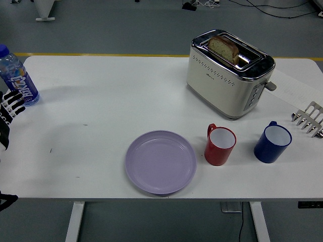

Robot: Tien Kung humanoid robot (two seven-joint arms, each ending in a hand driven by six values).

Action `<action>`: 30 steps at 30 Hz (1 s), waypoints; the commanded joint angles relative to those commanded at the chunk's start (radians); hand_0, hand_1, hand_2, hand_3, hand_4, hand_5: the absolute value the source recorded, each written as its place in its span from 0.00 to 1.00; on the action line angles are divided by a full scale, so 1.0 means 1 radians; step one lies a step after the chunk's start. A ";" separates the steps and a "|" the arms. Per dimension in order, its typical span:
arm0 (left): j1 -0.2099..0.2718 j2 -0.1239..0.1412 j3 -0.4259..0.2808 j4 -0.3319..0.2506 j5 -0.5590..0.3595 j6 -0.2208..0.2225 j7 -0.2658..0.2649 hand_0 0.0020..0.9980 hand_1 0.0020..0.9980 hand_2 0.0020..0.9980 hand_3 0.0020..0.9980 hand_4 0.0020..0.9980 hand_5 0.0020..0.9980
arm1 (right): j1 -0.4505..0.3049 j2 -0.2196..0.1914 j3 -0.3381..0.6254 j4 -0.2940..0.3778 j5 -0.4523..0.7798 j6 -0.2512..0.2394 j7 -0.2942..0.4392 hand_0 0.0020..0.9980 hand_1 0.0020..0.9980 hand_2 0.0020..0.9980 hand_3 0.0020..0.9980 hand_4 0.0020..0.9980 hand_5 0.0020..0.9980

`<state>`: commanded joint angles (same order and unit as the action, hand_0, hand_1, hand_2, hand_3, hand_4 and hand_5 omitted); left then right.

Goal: Push plate across desktop

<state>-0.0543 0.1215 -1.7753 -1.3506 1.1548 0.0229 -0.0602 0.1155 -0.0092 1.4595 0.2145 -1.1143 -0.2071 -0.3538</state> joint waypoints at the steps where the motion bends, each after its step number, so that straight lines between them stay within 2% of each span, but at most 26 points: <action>1: 0.001 0.001 -0.004 -0.001 -0.001 0.000 0.000 0.75 0.78 0.78 0.71 0.56 1.00 | 0.000 0.000 0.001 0.000 0.000 0.000 0.001 0.64 0.60 0.68 0.76 0.47 0.53; 8: -0.009 0.010 -0.011 -0.005 -0.005 -0.004 0.000 0.75 0.77 0.77 0.71 0.56 1.00 | 0.001 -0.006 0.007 -0.002 -0.007 0.001 0.002 0.64 0.60 0.68 0.76 0.47 0.53; 30: -0.011 0.012 -0.022 0.010 -0.011 -0.017 -0.018 0.76 0.76 0.75 0.71 0.57 1.00 | 0.001 -0.010 0.002 -0.004 0.000 -0.002 0.008 0.64 0.60 0.68 0.76 0.47 0.52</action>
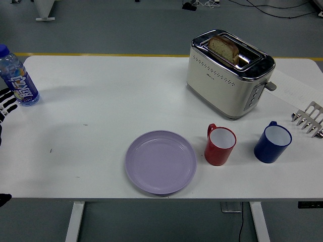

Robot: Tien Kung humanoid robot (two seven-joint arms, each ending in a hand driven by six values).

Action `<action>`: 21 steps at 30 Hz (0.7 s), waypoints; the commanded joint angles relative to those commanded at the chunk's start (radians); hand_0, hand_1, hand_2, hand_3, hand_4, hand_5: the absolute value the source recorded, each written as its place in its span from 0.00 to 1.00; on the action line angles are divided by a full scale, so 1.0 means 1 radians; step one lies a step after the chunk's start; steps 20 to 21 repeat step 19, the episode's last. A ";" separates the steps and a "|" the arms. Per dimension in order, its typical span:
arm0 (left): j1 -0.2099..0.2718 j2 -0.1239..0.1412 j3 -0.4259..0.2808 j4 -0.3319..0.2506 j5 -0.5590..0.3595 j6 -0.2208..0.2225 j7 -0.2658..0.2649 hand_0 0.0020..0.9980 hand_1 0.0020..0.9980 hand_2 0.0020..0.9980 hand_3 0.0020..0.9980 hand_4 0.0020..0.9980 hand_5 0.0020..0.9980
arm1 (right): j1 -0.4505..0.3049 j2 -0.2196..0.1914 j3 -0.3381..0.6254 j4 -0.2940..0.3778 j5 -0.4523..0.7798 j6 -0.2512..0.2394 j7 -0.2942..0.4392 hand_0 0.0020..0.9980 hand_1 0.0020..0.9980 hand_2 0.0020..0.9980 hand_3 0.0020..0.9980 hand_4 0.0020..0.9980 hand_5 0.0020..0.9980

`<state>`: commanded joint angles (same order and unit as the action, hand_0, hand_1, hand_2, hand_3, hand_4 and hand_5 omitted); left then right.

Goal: Push plate across desktop

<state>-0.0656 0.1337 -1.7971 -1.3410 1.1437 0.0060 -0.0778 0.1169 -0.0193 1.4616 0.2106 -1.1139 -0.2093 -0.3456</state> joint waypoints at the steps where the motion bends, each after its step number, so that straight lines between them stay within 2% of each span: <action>1: -0.004 0.001 0.001 0.001 -0.001 0.000 -0.002 0.76 0.76 0.75 0.71 0.57 1.00 | -0.001 0.001 0.003 0.001 -0.001 -0.002 0.000 0.64 0.60 0.68 0.76 0.47 0.52; 21: -0.004 0.002 -0.015 0.007 -0.003 -0.002 0.000 0.75 0.75 0.74 0.71 0.57 1.00 | -0.005 0.004 0.005 0.005 -0.009 -0.003 -0.011 0.64 0.60 0.68 0.76 0.47 0.52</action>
